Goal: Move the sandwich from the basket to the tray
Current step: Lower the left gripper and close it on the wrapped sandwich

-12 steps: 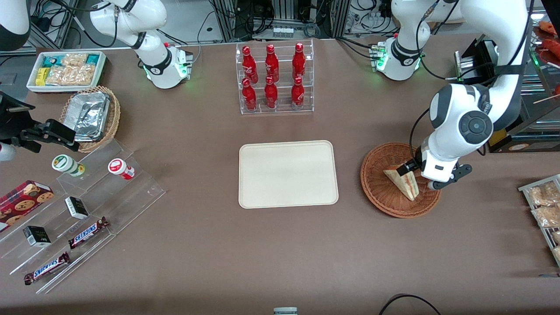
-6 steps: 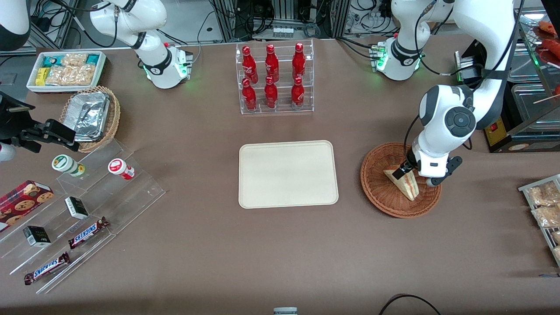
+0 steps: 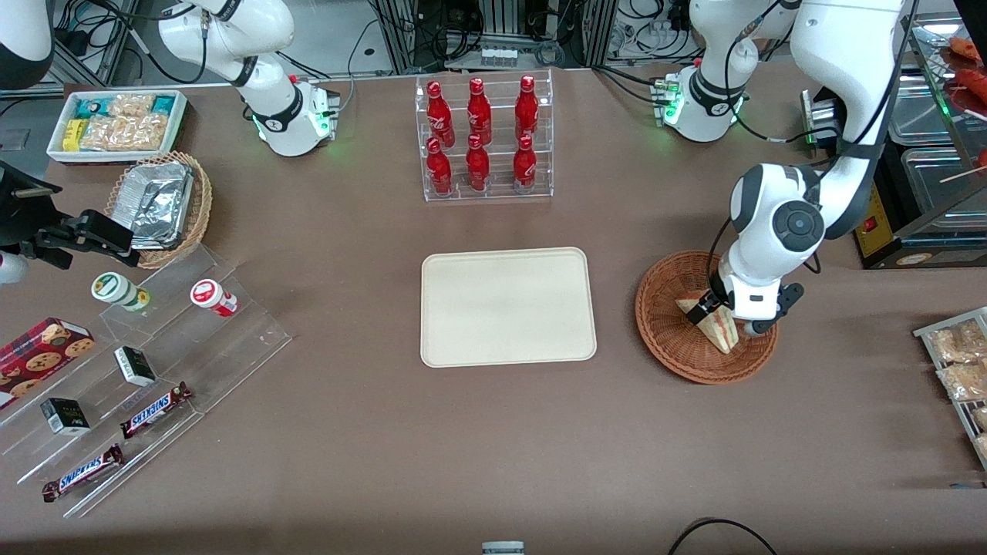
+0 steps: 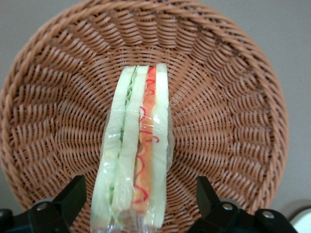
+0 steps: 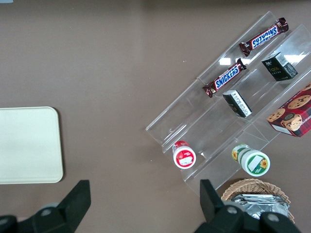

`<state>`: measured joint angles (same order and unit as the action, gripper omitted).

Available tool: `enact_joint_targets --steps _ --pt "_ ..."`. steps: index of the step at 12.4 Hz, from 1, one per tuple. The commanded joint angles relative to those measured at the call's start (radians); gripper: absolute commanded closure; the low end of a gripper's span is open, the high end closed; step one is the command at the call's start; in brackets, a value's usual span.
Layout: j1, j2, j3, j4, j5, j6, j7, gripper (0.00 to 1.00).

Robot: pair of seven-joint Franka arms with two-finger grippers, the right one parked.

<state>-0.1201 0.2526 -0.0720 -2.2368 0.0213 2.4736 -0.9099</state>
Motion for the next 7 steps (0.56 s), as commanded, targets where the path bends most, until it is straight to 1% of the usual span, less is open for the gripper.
enact_joint_targets --steps 1,2,3,5,7 --pt "-0.007 -0.001 0.006 -0.001 0.019 0.015 -0.026 0.34" --pt "-0.007 -0.001 0.006 -0.004 0.019 0.012 -0.026 0.67" --pt "-0.007 -0.004 0.006 -0.004 0.019 0.007 -0.023 0.85" --pt "-0.007 -0.022 0.006 0.000 0.019 -0.013 -0.018 0.88" --pt "-0.007 -0.050 0.006 0.019 0.019 -0.068 -0.017 0.88"
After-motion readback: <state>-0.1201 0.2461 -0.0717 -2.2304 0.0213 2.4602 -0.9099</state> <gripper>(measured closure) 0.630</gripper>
